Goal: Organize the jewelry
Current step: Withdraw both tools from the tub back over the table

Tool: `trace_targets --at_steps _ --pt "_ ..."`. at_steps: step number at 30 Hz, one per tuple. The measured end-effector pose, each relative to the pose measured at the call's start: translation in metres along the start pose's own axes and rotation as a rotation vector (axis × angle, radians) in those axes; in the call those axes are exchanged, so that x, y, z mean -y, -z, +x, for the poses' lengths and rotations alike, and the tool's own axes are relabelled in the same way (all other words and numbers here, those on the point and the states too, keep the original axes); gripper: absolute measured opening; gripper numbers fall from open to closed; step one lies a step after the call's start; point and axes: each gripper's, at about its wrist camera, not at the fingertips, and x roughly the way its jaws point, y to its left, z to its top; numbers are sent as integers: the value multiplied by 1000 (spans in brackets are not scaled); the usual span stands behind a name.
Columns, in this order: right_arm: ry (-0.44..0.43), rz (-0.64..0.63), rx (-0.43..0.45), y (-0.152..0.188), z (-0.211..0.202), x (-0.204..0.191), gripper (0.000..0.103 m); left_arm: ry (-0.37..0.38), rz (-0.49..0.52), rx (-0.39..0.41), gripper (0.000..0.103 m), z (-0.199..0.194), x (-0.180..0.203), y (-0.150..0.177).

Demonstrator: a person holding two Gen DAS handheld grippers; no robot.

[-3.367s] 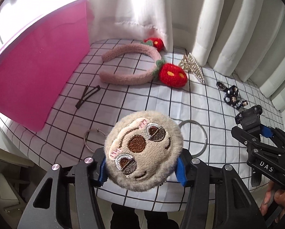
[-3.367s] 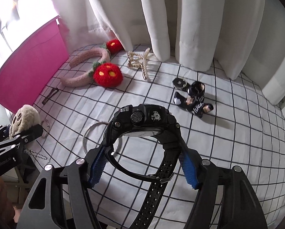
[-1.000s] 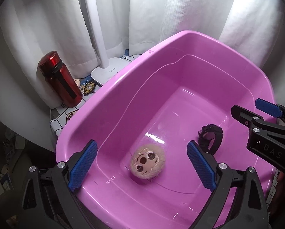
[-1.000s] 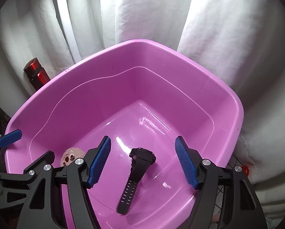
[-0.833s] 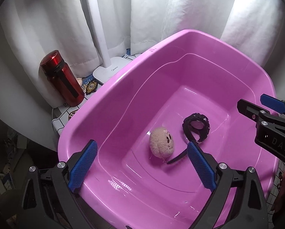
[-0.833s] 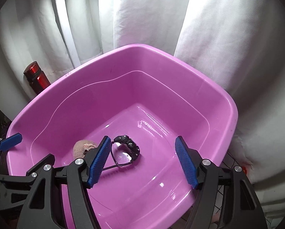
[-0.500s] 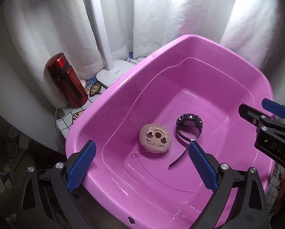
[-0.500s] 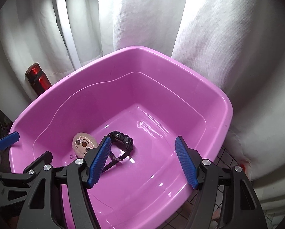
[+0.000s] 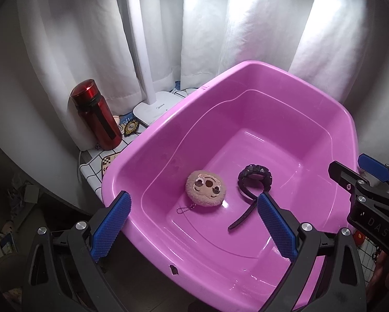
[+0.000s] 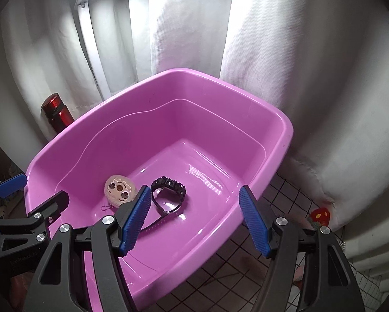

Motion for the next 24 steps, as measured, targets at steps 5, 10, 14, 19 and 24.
trace_targets --at_steps 5,10,14,19,24 --pt "2 32 25 17 -21 8 67 20 8 25 96 -15 8 8" --pt "-3 79 46 38 -44 23 67 53 10 33 96 -28 17 16" --pt "-3 135 59 61 -62 44 67 105 7 53 96 -44 29 24" --pt "20 197 58 94 -83 73 67 137 59 81 96 -63 56 37" --pt "61 274 46 135 -103 109 67 183 93 86 96 -76 80 58"
